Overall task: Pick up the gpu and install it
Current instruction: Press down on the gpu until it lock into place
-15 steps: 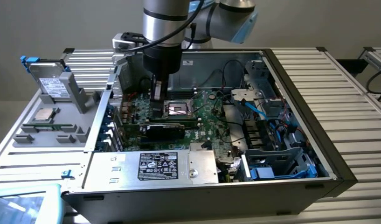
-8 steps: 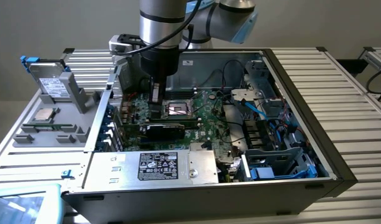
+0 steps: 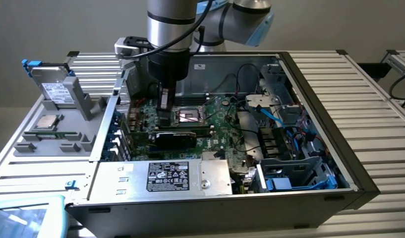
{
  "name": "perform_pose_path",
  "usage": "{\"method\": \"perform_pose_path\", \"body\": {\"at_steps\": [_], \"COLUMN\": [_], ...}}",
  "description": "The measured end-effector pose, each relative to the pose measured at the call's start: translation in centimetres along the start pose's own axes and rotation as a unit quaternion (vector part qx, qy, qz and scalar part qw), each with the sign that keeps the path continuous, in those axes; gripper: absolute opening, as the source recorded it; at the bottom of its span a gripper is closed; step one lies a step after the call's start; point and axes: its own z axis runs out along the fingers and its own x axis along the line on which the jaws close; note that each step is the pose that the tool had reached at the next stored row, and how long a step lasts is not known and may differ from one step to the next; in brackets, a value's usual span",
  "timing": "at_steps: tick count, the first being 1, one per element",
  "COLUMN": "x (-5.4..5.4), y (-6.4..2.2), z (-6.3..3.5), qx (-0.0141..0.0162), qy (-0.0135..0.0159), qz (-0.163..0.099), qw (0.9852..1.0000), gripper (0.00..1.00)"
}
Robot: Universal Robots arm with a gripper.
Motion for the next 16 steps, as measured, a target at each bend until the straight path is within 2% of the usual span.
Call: {"method": "perform_pose_path", "body": {"at_steps": [6, 10, 13, 15, 16], "x": [0.27, 0.44, 0.47, 0.50, 0.53], "y": [0.36, 0.53, 0.56, 0.57, 0.57], "z": [0.14, 0.25, 0.30, 0.32, 0.33], "qx": [0.0010, 0.0039, 0.0073, 0.0095, 0.0104], "qy": [0.0002, 0.0002, -0.0003, -0.0029, -0.0075], "qz": [-0.002, -0.007, -0.014, -0.019, -0.021], "qw": [1.0000, 1.0000, 0.9999, 0.9998, 0.9997], "gripper": [0.12, 0.12, 0.12, 0.12, 0.12]}}
